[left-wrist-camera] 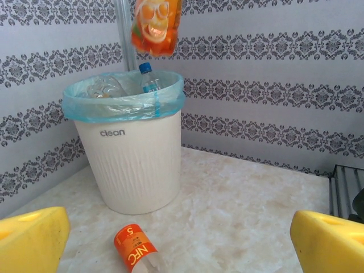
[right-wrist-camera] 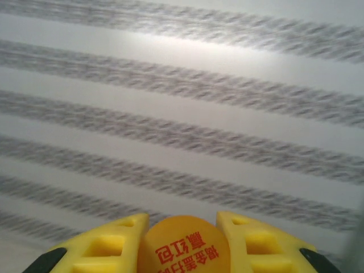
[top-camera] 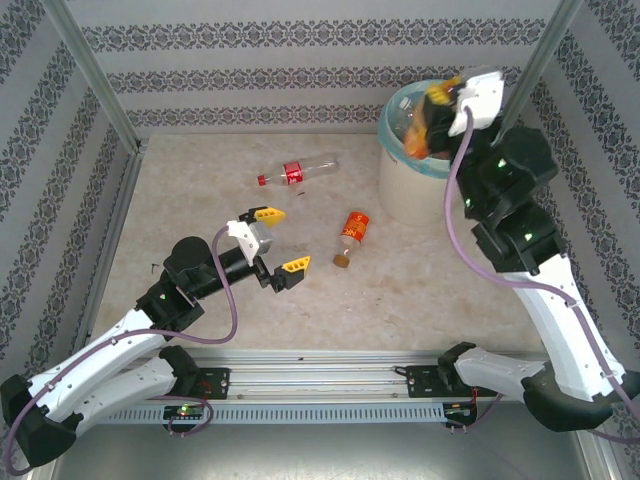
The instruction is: Put the plastic bottles in the bin
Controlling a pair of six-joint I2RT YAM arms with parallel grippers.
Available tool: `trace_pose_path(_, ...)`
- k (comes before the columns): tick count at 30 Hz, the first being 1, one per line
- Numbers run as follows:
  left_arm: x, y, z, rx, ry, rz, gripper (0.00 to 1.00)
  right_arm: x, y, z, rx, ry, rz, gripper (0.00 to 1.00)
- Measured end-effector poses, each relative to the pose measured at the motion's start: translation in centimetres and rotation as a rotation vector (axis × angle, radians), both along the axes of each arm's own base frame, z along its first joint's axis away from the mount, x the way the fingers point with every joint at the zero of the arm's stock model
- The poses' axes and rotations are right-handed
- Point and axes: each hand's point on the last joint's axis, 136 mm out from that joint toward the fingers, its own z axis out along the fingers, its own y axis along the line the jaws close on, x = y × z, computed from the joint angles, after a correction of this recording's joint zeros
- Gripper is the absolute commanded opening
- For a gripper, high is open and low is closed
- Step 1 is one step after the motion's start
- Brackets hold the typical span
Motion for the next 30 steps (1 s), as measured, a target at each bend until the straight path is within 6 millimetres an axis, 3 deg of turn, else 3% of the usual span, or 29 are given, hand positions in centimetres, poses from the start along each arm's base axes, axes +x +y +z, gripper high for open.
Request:
trace_pose_path(3, 0.1, 0.0, 0.0, 0.0, 0.0, 0.004, 1.0, 2.4, -3.3, 0.5, -0.034, 0.0, -0.15, 0.0)
trace_pose_path(5, 0.1, 0.1, 0.1, -0.002, -0.001, 0.008, 1.0, 4.3, -5.0, -0.4, -0.056, 0.025, -0.222, 0.0)
trace_pose_path(10, 0.0, 0.4, 0.4, -0.011, -0.005, 0.014, 1.0, 9.4, -8.1, -5.3, -0.092, 0.131, -0.323, 0.0)
trace_pose_path(14, 0.0, 0.5, 0.3, -0.012, 0.005, 0.018, 1.0, 12.4, -9.6, -10.5, -0.11, 0.231, -0.355, 0.0)
trace_pose_path(17, -0.1, 0.6, 0.3, -0.012, 0.011, 0.024, 1.0, 13.8, -10.5, -14.1, -0.098, 0.297, -0.355, 0.0)
trace_pose_path(20, -0.1, 0.9, 0.4, -0.018, 0.009, 0.033, 1.0, 14.7, -11.3, -15.8, -0.075, 0.327, -0.353, 0.0)
trace_pose_path(30, 0.1, 1.1, 0.4, -0.018, 0.012, 0.056, 1.0, 16.1, -12.3, -17.7, -0.054, 0.337, -0.35, 0.0)
